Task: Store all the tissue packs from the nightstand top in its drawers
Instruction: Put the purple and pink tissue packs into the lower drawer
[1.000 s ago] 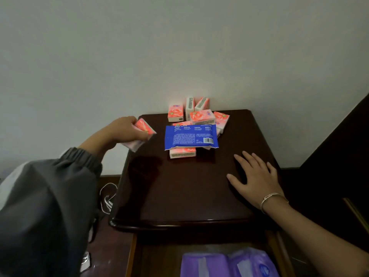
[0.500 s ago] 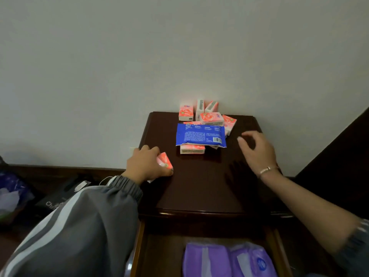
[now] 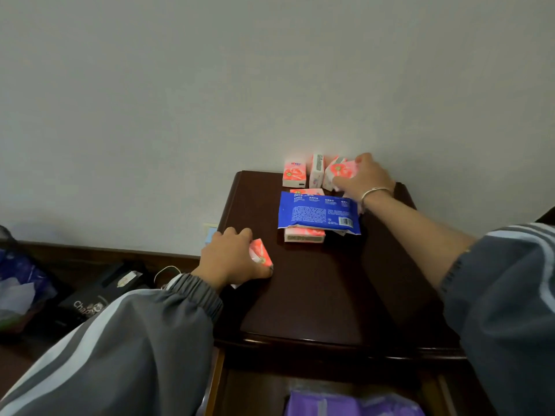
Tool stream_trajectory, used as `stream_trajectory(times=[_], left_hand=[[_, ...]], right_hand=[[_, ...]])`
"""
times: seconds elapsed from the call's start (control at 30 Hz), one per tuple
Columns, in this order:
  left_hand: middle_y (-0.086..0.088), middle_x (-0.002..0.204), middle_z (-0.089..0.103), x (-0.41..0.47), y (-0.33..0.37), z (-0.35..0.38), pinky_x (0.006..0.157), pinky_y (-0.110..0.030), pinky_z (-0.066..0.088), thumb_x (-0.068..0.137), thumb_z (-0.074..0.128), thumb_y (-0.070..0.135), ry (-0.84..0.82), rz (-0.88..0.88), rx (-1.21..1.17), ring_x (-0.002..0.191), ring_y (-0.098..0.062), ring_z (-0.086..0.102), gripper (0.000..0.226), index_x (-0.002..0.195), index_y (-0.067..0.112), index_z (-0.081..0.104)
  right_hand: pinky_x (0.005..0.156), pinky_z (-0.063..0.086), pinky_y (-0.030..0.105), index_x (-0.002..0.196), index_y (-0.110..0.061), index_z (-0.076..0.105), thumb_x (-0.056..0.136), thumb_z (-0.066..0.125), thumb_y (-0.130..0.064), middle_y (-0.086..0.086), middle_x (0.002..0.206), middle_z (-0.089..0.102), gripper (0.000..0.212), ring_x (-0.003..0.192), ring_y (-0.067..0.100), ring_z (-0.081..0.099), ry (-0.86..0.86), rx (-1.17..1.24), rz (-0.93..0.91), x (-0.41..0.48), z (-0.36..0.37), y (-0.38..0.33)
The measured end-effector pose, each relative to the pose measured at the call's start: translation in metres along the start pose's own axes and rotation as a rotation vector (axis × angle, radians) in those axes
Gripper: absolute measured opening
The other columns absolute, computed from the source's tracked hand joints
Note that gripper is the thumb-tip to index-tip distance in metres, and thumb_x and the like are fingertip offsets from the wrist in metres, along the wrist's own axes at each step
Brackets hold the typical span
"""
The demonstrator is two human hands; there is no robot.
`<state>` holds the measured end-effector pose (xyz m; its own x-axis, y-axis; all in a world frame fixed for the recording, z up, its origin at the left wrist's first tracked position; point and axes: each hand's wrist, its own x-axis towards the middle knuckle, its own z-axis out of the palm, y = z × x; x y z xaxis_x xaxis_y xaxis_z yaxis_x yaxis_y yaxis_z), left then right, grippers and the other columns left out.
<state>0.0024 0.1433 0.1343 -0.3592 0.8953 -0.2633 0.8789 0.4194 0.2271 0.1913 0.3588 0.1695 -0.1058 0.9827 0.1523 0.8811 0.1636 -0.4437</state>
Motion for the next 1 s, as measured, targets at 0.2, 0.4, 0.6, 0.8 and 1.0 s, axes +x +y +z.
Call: stream_trajectory(times=[0.2,0.4,0.6,0.8,1.0], left_hand=[[-0.004,0.116,0.046,-0.001,0.001,-0.001,0.091,-0.043,0.044,0.057,0.070,0.068,-0.005,-0.007,-0.009,0.116,-0.028,0.043,0.078,0.116,0.025,0.044],[-0.004,0.116,0.047,-0.002,0.002,-0.002,0.090,-0.042,0.042,0.058,0.070,0.067,-0.001,-0.008,-0.019,0.116,-0.028,0.043,0.076,0.115,0.024,0.045],[-0.003,0.118,0.047,-0.001,0.002,0.000,0.091,-0.043,0.044,0.058,0.071,0.067,0.017,-0.018,-0.032,0.117,-0.026,0.043,0.079,0.119,0.024,0.045],[-0.003,0.121,0.046,-0.005,0.004,0.004,0.091,-0.042,0.045,0.061,0.069,0.066,0.087,-0.051,-0.051,0.118,-0.028,0.045,0.078,0.123,0.025,0.046],[-0.008,0.107,0.049,-0.034,0.013,0.019,0.078,-0.040,0.048,0.067,0.067,0.056,0.445,-0.089,-0.159,0.097,-0.034,0.054,0.053,0.101,0.016,0.054]], right_hand=[[0.086,0.038,0.028,0.139,-0.020,0.036,0.078,0.070,-0.020,0.012,0.136,0.046,0.070,0.113,0.023,0.047,-0.482,0.129,-0.020,0.018,-0.026,0.033],[0.098,0.035,0.050,0.137,-0.034,0.037,0.088,0.057,-0.045,0.004,0.145,0.037,0.055,0.134,0.027,0.033,-0.695,0.017,0.109,0.042,-0.037,0.026],[0.082,0.045,0.041,0.142,-0.026,0.031,0.077,0.076,-0.026,0.008,0.137,0.044,0.079,0.121,0.027,0.045,-0.600,0.109,0.248,0.044,-0.021,0.035],[0.070,0.043,0.030,0.104,-0.003,0.059,0.066,0.084,-0.021,0.015,0.115,0.062,0.050,0.091,0.026,0.059,-0.392,0.221,0.219,0.017,-0.018,0.031],[0.089,0.045,0.030,0.118,-0.009,0.048,0.062,0.085,-0.028,0.013,0.127,0.041,0.070,0.106,0.027,0.054,0.330,0.759,0.321,-0.056,-0.038,0.042]])
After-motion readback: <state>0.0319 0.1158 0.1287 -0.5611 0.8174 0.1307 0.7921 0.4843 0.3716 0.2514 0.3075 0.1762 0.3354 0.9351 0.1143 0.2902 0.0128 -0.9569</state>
